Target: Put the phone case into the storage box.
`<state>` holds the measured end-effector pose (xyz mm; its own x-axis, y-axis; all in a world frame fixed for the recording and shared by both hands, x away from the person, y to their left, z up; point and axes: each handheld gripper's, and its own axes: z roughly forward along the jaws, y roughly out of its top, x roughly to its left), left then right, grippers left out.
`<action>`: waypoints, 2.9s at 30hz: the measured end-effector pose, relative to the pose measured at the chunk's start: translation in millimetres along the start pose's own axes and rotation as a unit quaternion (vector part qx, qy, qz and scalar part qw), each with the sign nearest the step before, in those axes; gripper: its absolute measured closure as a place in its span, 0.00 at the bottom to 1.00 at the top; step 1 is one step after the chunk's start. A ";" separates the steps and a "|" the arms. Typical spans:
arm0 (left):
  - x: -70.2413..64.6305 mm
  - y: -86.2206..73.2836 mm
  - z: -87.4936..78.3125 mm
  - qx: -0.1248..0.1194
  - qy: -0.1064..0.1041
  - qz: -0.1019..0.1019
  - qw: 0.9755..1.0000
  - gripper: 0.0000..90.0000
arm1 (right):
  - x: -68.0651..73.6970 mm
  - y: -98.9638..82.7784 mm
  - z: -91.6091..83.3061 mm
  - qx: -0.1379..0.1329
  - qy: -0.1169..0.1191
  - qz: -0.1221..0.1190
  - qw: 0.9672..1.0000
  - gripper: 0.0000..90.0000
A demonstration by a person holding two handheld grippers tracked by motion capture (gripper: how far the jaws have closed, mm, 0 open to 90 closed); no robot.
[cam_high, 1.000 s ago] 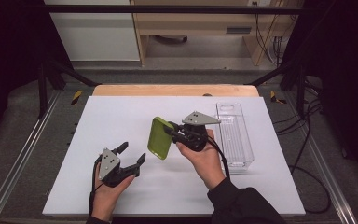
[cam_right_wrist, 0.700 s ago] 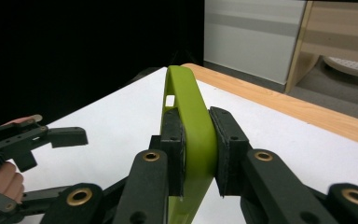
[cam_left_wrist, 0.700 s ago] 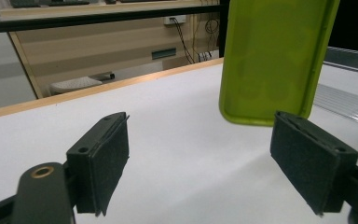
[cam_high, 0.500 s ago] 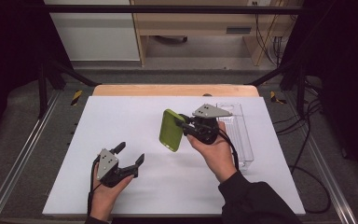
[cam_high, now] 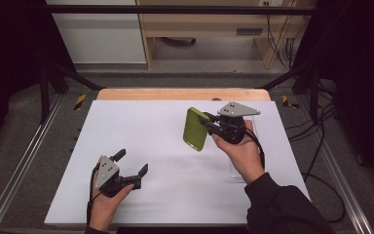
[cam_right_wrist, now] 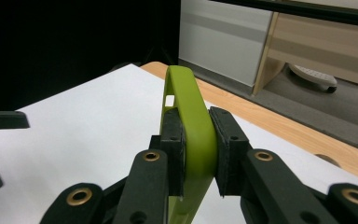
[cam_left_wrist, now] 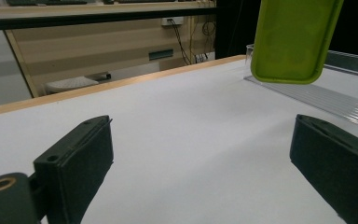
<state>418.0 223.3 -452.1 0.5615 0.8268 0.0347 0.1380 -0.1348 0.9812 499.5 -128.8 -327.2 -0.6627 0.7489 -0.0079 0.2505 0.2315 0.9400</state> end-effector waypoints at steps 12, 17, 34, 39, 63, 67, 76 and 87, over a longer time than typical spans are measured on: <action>-0.3 -3.9 -27.0 -0.011 0.000 0.001 1.000 0.04 | -27.9 12.3 -17.7 -0.006 -0.016 -0.017 1.000 0.85; 0.1 -4.4 -30.8 -0.016 0.002 0.002 1.000 0.04 | -36.4 21.4 -23.6 -0.013 -0.026 -0.019 0.999 0.85; 5.5 -7.7 -29.7 -0.009 -0.001 -0.014 1.000 0.04 | -85.7 41.5 -44.0 -0.016 -0.088 -0.037 0.995 0.85; 5.0 -8.5 -28.5 -0.005 -0.003 -0.013 1.000 0.04 | -102.7 35.7 -48.6 -0.006 -0.108 -0.046 0.993 0.85; 3.1 -11.1 -23.2 0.006 -0.016 -0.009 1.000 0.04 | -142.6 6.2 -34.6 0.025 -0.125 -0.036 0.991 0.85; 2.6 -11.4 -22.6 0.008 -0.019 -0.009 1.000 0.04 | -143.5 3.7 -31.7 0.033 -0.122 -0.041 0.991 0.85; 4.2 -13.1 -21.4 0.014 -0.014 -0.012 1.000 0.03 | -147.4 -1.2 -17.9 0.050 -0.118 -0.042 0.991 0.85; 7.1 -13.2 -22.2 0.009 -0.016 -0.016 1.000 0.03 | -148.4 -12.1 -0.8 0.062 -0.111 -0.043 0.991 0.85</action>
<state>402.0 243.1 -460.6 0.5826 0.8128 -0.0041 0.1721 -0.1184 0.9779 594.2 -243.3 -337.1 -0.5177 0.8379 -0.1728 0.2947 0.3643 0.8834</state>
